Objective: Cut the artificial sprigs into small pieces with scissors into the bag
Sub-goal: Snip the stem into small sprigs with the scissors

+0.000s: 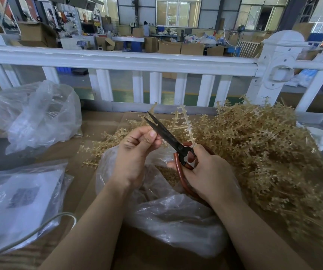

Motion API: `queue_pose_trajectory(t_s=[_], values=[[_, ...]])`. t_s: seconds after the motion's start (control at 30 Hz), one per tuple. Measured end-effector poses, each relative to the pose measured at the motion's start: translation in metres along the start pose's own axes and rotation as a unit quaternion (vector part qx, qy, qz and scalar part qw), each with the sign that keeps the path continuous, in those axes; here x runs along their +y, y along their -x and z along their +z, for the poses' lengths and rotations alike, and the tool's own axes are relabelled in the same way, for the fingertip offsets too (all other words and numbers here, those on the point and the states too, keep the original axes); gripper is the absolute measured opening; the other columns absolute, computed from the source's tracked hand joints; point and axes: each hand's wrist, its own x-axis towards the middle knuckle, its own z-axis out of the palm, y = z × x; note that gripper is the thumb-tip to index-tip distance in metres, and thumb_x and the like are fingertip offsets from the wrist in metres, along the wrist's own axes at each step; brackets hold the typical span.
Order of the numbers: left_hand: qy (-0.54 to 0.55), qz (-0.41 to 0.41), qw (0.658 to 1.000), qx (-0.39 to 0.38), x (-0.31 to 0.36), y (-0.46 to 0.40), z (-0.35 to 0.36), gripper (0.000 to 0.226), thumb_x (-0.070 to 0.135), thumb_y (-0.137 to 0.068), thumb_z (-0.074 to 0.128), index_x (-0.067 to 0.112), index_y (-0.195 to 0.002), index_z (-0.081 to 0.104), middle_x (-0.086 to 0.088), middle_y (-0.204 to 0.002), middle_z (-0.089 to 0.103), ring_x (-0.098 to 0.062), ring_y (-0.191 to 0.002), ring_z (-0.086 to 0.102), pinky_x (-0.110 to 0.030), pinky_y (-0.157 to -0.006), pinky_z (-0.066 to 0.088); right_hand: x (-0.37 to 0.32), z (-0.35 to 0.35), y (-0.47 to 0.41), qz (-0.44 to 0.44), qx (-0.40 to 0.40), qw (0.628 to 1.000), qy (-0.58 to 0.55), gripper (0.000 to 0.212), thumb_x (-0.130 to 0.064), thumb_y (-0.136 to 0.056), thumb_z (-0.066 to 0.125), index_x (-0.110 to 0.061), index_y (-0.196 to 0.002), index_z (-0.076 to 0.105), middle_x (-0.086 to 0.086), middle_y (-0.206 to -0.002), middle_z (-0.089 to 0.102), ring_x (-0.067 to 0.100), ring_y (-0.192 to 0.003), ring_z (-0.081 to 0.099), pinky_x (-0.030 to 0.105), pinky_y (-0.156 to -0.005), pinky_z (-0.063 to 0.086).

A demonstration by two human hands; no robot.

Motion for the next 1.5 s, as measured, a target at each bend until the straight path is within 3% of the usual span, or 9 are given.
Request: queue_pose_trajectory(t_s=[0.27, 0.47, 0.6, 0.77, 0.97, 1.17, 1.3, 1.4, 1.5], values=[[-0.1, 0.026, 0.995, -0.001, -0.001, 0.0017, 0.0014, 0.01, 0.001, -0.093, 0.057, 0.006, -0.093, 0.066, 0.001, -0.077, 0.068, -0.01, -0.075, 0.062, -0.025, -0.077, 0.054, 0.0022, 0.003, -0.0001, -0.002, 0.014, 1.0, 0.004, 0.062, -0.096, -0.077, 0.033, -0.035, -0.085, 0.039, -0.02, -0.071, 0.056, 0.01, -0.063, 0.063, 0.023, -0.052, 0.046], [-0.082, 0.022, 0.996, 0.011, 0.0013, 0.0024, 0.0042, 0.011, -0.001, -0.092, 0.057, 0.007, -0.091, 0.064, 0.0, -0.076, 0.067, -0.011, -0.074, 0.063, -0.024, -0.077, 0.055, 0.004, 0.0046, -0.0004, 0.0, 0.015, 1.0, 0.011, 0.054, -0.09, -0.082, 0.043, -0.037, -0.085, 0.038, -0.016, -0.065, 0.058, 0.013, -0.061, 0.065, 0.029, -0.052, 0.052], [-0.087, 0.027, 0.996, 0.01, 0.0007, 0.0027, 0.0038, 0.011, -0.004, -0.093, 0.055, 0.004, -0.092, 0.064, -0.002, -0.076, 0.066, -0.01, -0.073, 0.063, -0.023, -0.075, 0.054, 0.0008, 0.0028, -0.0008, -0.004, 0.018, 1.0, 0.012, 0.063, -0.097, -0.076, 0.032, -0.035, -0.083, 0.038, -0.021, -0.061, 0.049, 0.007, -0.054, 0.055, 0.015, -0.045, 0.035], [-0.096, 0.028, 0.995, 0.001, 0.0007, 0.0026, 0.0026, 0.012, -0.004, -0.093, 0.055, 0.004, -0.09, 0.064, -0.002, -0.076, 0.066, -0.011, -0.074, 0.062, -0.024, -0.076, 0.054, -0.0005, 0.0019, -0.0008, -0.004, 0.022, 1.0, 0.005, 0.061, -0.096, -0.076, 0.034, -0.035, -0.082, 0.036, -0.022, -0.059, 0.046, -0.001, -0.051, 0.047, 0.014, -0.045, 0.034], [-0.077, 0.026, 0.997, 0.005, -0.0004, 0.0024, 0.0031, 0.007, 0.002, -0.091, 0.057, 0.002, -0.095, 0.063, -0.006, -0.078, 0.065, -0.012, -0.075, 0.062, -0.026, -0.078, 0.054, -0.0002, 0.0004, -0.0006, -0.007, 0.015, 1.0, 0.009, 0.069, -0.099, -0.075, 0.024, -0.033, -0.081, 0.041, -0.019, -0.063, 0.053, 0.005, -0.054, 0.05, 0.012, -0.048, 0.032], [0.009, -0.039, 0.999, -0.028, 0.002, 0.0019, 0.0016, 0.014, 0.013, -0.091, 0.063, 0.001, -0.098, 0.063, -0.009, -0.083, 0.064, -0.015, -0.076, 0.061, -0.029, -0.08, 0.053, 0.0018, 0.0022, 0.0, -0.006, 0.014, 1.0, 0.008, 0.059, -0.09, -0.08, 0.04, -0.031, -0.083, 0.043, -0.014, -0.069, 0.06, 0.016, -0.063, 0.066, 0.029, -0.055, 0.051], [0.09, -0.109, 0.99, 0.006, 0.0042, -0.0004, -0.0014, 0.025, 0.031, -0.092, 0.059, 0.007, -0.097, 0.063, -0.005, -0.078, 0.064, -0.016, -0.071, 0.063, -0.029, -0.075, 0.056, 0.0005, 0.0009, 0.0003, -0.003, 0.006, 1.0, 0.013, 0.063, -0.095, -0.078, 0.03, -0.033, -0.079, 0.038, -0.015, -0.063, 0.057, 0.012, -0.057, 0.062, 0.028, -0.052, 0.047], [0.076, -0.096, 0.992, 0.025, 0.0036, -0.0005, -0.002, 0.012, 0.021, -0.084, 0.06, 0.009, -0.084, 0.061, -0.003, -0.073, 0.061, -0.013, -0.067, 0.059, -0.027, -0.072, 0.055, -0.0004, 0.0008, -0.0003, -0.001, -0.006, 1.0, 0.021, 0.067, -0.099, -0.075, 0.025, -0.034, -0.076, 0.036, -0.016, -0.06, 0.055, 0.004, -0.054, 0.057, 0.023, -0.049, 0.042], [0.068, -0.081, 0.994, 0.021, 0.0036, -0.0015, -0.0028, 0.009, 0.019, -0.082, 0.062, 0.01, -0.083, 0.065, 0.0, -0.07, 0.063, -0.011, -0.066, 0.058, -0.024, -0.072, 0.055, 0.0007, 0.0012, 0.0005, 0.001, -0.005, 1.0, 0.018, 0.061, -0.093, -0.078, 0.037, -0.033, -0.078, 0.039, -0.014, -0.064, 0.059, 0.01, -0.058, 0.061, 0.028, -0.052, 0.049]])
